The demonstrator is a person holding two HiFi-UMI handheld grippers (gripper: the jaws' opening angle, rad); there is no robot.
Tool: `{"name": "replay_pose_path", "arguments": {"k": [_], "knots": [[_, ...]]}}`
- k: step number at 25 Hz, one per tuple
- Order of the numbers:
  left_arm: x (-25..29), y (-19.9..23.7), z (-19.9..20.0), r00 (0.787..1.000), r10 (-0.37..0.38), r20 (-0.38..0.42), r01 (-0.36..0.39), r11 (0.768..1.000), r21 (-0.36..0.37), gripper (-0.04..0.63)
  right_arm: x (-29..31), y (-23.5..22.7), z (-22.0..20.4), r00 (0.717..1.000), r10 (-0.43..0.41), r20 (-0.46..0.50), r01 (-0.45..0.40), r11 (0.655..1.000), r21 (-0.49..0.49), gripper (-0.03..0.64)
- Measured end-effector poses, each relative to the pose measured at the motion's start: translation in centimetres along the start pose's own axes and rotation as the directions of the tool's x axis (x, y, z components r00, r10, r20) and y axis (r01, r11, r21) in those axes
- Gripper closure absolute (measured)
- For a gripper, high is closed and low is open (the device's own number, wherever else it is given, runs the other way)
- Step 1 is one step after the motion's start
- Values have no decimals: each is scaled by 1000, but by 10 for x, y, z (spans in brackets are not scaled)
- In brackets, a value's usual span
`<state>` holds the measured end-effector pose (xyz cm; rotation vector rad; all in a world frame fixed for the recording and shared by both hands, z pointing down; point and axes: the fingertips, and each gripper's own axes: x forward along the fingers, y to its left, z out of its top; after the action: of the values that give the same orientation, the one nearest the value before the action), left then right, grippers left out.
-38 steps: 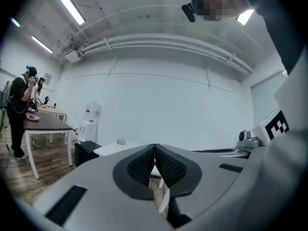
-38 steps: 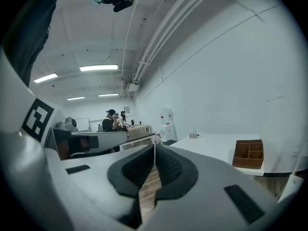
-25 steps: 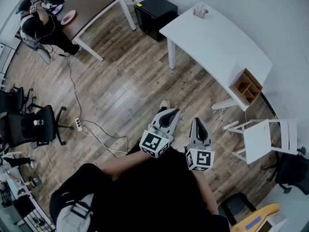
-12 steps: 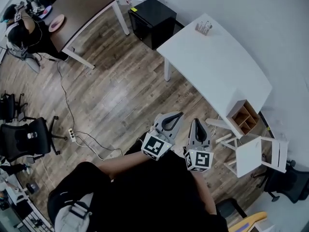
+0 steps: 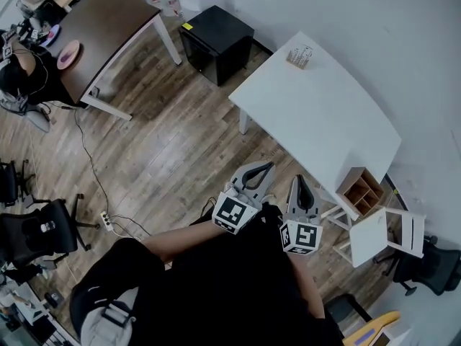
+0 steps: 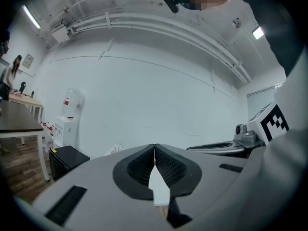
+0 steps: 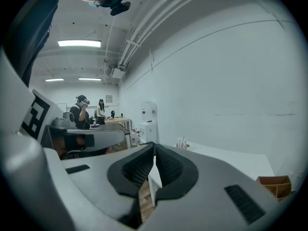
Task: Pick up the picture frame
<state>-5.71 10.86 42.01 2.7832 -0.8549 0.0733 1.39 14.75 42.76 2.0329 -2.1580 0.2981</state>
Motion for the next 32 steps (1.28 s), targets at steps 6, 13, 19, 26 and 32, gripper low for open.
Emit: {"name": "replay_pose_path", "arguments": {"k": [6,13,19,26,32], "knots": [[18,30,0,1000,31,3,-31,1000,-2,580,38,-3,4,1000,12,15,-13,1000,15,580],[46,78,2,996,88,-11,-88,996,-4,580,95,-17,14,999,37,28,-38,999,24,581],[100,128,11,994,105,-22,-106,994,-8,580,162,-54,17,1000,21,5,-21,998,59,580],[187,167,9,993,85,-80,-86,996,-3,580,239,-104,16,999,2,-37,1,995,103,580],[250,200,-7,991,88,-97,-89,996,0,580,304,-146,-3,996,11,-84,0,992,128,580]]}}
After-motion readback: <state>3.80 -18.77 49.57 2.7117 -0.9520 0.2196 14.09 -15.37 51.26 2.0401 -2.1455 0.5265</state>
